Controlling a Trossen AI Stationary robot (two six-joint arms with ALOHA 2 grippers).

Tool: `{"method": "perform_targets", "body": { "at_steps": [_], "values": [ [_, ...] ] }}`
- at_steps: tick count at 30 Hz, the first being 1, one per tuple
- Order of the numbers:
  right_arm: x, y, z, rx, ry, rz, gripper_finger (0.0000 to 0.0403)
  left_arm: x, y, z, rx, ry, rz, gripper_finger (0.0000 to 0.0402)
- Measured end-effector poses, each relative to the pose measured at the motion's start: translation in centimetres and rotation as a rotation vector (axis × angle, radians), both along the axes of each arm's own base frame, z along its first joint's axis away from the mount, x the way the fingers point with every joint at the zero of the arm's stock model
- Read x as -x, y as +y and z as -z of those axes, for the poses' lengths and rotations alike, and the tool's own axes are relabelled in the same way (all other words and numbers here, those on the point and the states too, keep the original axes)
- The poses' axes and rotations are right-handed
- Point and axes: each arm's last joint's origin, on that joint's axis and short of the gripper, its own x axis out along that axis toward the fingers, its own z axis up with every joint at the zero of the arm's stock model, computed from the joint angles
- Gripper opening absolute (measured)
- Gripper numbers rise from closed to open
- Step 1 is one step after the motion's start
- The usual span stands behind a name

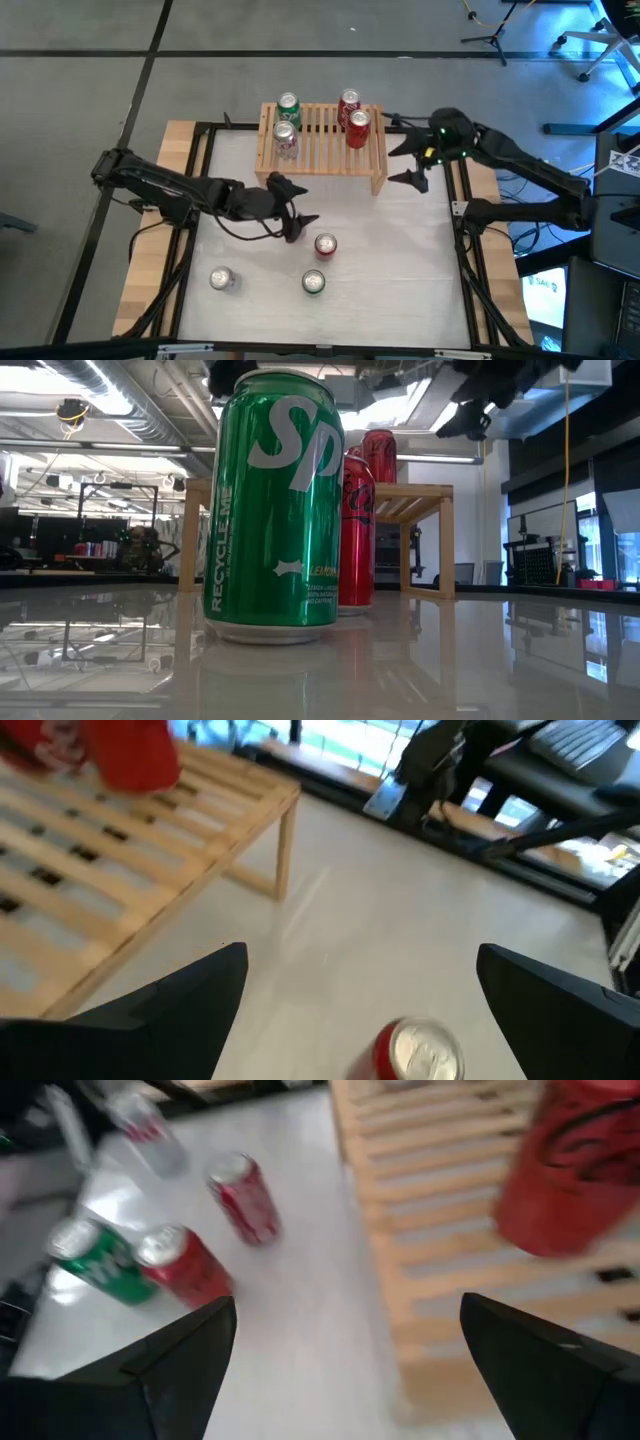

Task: Place canned beverage on shelf
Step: Put the red/white soda can on the shelf

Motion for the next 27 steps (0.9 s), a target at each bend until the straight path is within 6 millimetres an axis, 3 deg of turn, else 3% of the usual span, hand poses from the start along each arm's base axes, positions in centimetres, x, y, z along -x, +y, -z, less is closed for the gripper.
{"method": "perform_targets", "body": {
  "at_steps": [5, 12, 27],
  "values": [
    [-0.3, 0.1, 2.9, -0.067, -0.103, -0.043, 0.0379, 0.4, 0.1, -0.5, 0.023, 0.054, -0.020, 0.0384],
    [-0.6, 0.4, 5.9, -0.096, -0.099, -0.066, 0.0379, 0.6, 0.0, -0.3, 0.039, 0.107, 0.016, 0.0384],
    [-2.2, 4.5, 7.3, -0.026, -0.089, -0.183, 0.0379, 2.4, 0.2, 1.7, 0.118, 0.323, -0.077, 0.0384]
  ]
}}
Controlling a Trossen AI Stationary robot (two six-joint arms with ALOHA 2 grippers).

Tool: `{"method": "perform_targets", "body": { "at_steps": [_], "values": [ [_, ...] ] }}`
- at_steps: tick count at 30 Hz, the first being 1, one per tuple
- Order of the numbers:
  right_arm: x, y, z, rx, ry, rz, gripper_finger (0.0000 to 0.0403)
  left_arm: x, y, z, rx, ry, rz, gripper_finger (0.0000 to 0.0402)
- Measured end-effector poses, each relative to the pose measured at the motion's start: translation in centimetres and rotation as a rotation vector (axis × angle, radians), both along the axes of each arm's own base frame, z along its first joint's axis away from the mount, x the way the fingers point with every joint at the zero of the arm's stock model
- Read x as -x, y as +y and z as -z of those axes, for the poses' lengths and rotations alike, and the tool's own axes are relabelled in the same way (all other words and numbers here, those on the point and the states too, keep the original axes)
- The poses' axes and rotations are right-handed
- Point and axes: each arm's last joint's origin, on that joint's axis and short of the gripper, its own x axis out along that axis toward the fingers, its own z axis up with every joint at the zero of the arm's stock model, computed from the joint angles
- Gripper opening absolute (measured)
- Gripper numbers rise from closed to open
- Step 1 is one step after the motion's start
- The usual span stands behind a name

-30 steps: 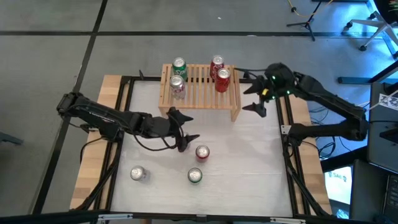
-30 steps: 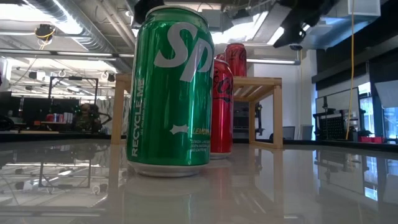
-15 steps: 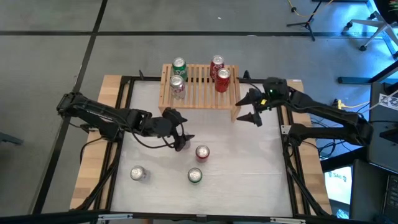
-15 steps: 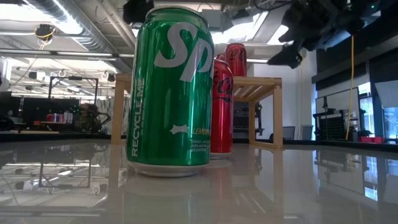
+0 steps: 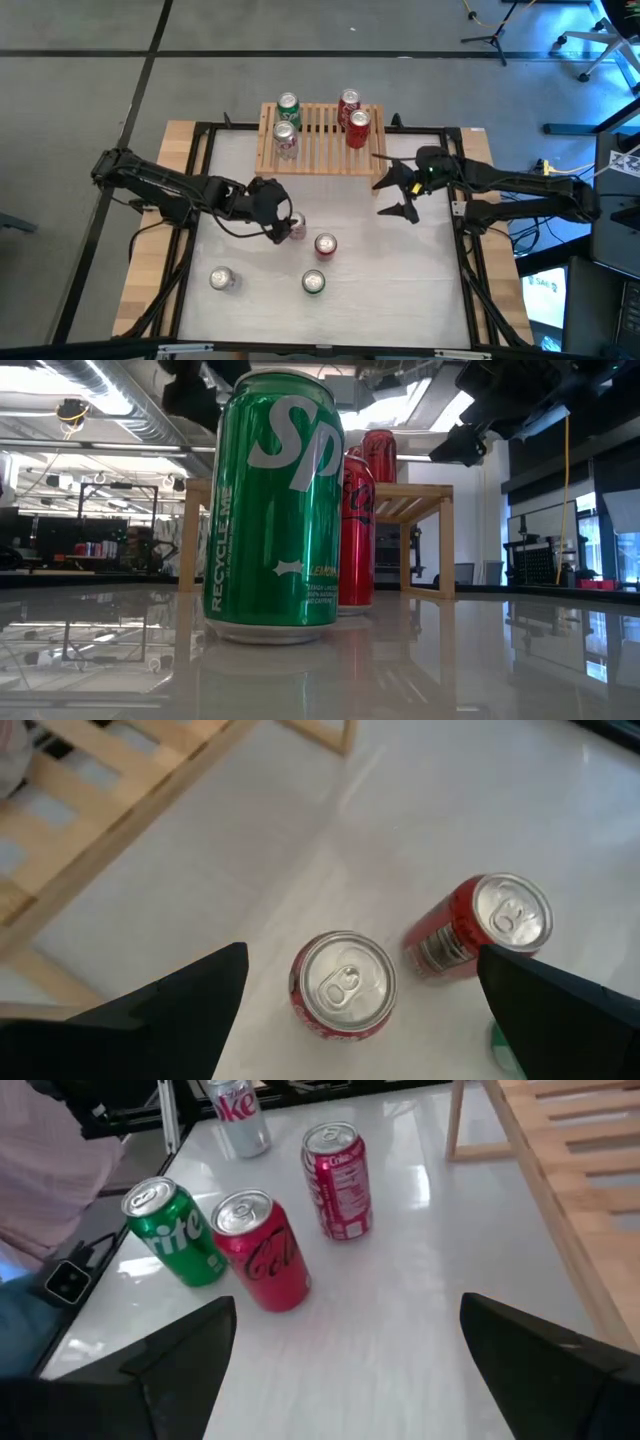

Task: Place canned beverage on shelf
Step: Put the red/white soda can on the shelf

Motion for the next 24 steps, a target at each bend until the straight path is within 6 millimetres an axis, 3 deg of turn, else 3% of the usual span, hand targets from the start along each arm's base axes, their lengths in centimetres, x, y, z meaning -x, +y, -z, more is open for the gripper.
{"method": "perform_targets", "body": {
  "at_steps": [11, 24],
  "values": [
    [-0.4, 1.7, 0.0, 0.049, -0.002, -0.018, 0.0379, -1.1, -0.6, 2.8, -0.009, 0.066, -0.018, 0.0384],
    [-0.4, 1.7, 0.0, 0.046, -0.001, -0.013, 0.0379, -3.5, -1.4, 7.6, -0.056, 0.234, -0.010, 0.0384]
  ]
}}
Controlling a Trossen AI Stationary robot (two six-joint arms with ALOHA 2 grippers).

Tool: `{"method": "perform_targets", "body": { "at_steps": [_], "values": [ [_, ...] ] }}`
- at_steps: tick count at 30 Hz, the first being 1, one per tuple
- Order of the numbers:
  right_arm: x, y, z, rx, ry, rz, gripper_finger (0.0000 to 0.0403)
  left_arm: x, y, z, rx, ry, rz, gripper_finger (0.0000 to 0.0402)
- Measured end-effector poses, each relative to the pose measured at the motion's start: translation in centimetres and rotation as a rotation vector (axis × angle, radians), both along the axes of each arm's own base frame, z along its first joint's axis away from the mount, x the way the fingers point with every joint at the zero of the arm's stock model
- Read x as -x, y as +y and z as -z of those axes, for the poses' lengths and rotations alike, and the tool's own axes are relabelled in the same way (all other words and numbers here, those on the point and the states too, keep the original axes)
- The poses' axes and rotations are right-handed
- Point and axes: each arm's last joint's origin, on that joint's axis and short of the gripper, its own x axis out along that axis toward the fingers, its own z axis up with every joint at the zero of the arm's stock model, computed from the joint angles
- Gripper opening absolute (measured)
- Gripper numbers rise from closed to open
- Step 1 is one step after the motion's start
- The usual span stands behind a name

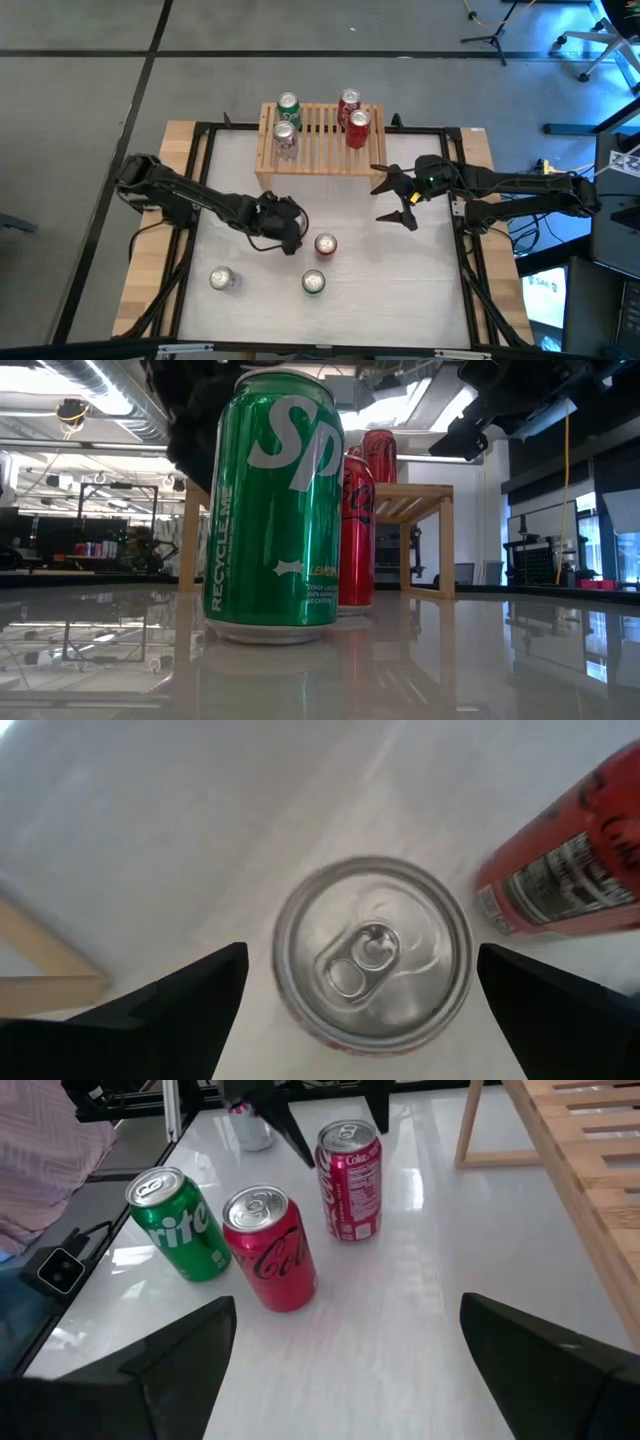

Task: Place canned beverage on shelf
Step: Put the red/white soda can on the shelf

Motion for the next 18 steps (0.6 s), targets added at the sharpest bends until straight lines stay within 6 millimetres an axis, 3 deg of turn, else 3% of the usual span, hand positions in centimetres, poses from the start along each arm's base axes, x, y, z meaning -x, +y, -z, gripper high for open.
{"method": "perform_targets", "body": {
  "at_steps": [9, 18],
  "values": [
    [0.0, -0.2, 0.0, 0.028, 0.005, 0.052, 0.0379, -1.3, -0.3, 2.0, 0.001, 0.022, 0.003, 0.0384],
    [0.0, -0.2, 0.0, 0.028, 0.005, 0.053, 0.0379, -1.4, -0.1, 2.1, 0.015, 0.019, -0.008, 0.0380]
  ]
}}
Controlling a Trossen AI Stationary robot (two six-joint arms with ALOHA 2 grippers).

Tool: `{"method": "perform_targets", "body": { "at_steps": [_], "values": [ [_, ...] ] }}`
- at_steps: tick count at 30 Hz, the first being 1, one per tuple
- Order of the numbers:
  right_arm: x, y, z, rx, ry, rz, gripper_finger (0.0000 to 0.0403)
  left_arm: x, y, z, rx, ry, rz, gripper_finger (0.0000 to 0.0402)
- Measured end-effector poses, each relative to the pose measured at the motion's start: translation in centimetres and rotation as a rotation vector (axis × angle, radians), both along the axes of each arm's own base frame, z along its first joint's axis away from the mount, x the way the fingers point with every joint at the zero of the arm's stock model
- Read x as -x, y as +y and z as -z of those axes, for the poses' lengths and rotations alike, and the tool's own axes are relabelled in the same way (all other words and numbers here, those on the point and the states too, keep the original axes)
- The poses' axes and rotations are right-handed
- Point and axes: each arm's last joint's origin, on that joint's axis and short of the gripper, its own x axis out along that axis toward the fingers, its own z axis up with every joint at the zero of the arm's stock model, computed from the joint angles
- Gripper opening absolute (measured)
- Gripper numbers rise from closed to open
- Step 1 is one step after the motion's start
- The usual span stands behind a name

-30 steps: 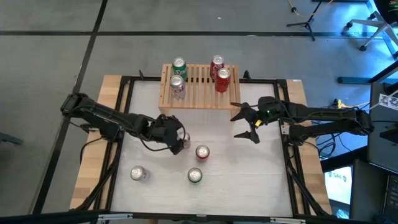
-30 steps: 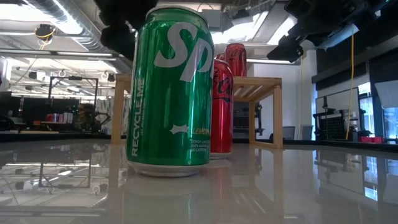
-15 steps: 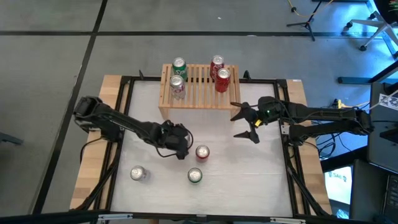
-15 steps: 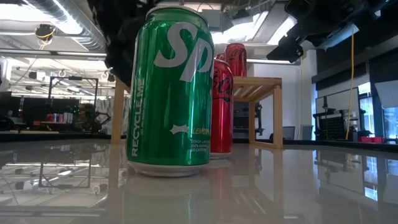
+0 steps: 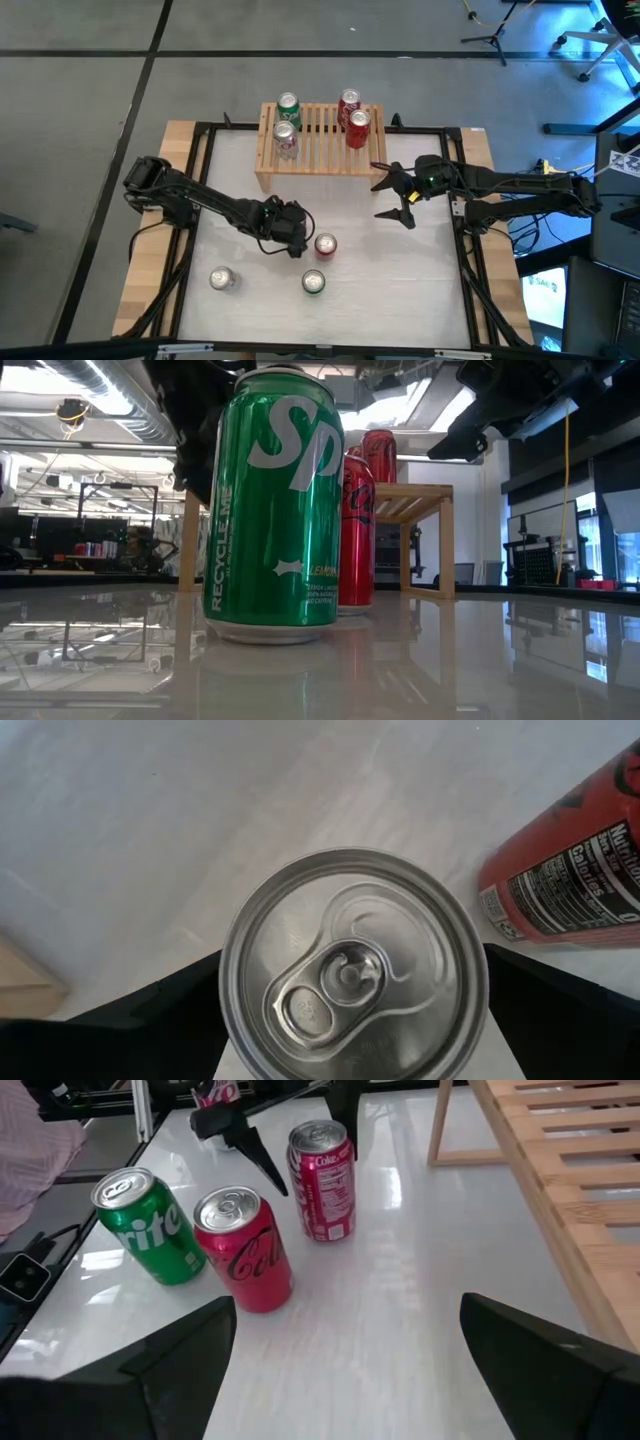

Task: Place canned beverage on shelf
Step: Put the red/white soda can on the shelf

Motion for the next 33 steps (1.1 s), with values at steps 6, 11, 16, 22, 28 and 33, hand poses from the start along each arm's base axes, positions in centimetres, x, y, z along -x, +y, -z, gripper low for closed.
{"method": "perform_targets", "body": {
  "at_steps": [6, 11, 16, 22, 28, 33],
  "values": [
    [0.0, 0.0, 0.0, 0.000, 0.000, 0.000, 0.0379, -0.1, 0.7, 0.0, 0.034, 0.010, -0.011, 0.0340],
    [0.0, 0.0, 0.0, 0.000, 0.000, 0.000, 0.0379, -0.2, 1.1, 0.0, 0.072, 0.015, -0.013, 0.0298],
    [0.0, 0.0, 0.0, 0.000, 0.000, 0.000, 0.0379, -0.2, 1.2, 0.0, 0.073, 0.015, -0.014, 0.0282],
    [0.0, 0.0, 0.0, 0.001, 0.000, 0.000, 0.0379, -0.2, 1.2, -0.1, 0.096, 0.014, 0.001, 0.0282],
    [0.0, 0.0, 0.0, 0.001, 0.000, 0.000, 0.0379, 0.0, 1.4, -0.9, 0.143, -0.007, 0.012, 0.0282],
    [0.0, 0.0, 0.0, 0.001, -0.001, 0.001, 0.0379, 0.1, 2.2, -2.1, 0.156, -0.059, -0.005, 0.0282]
  ]
}}
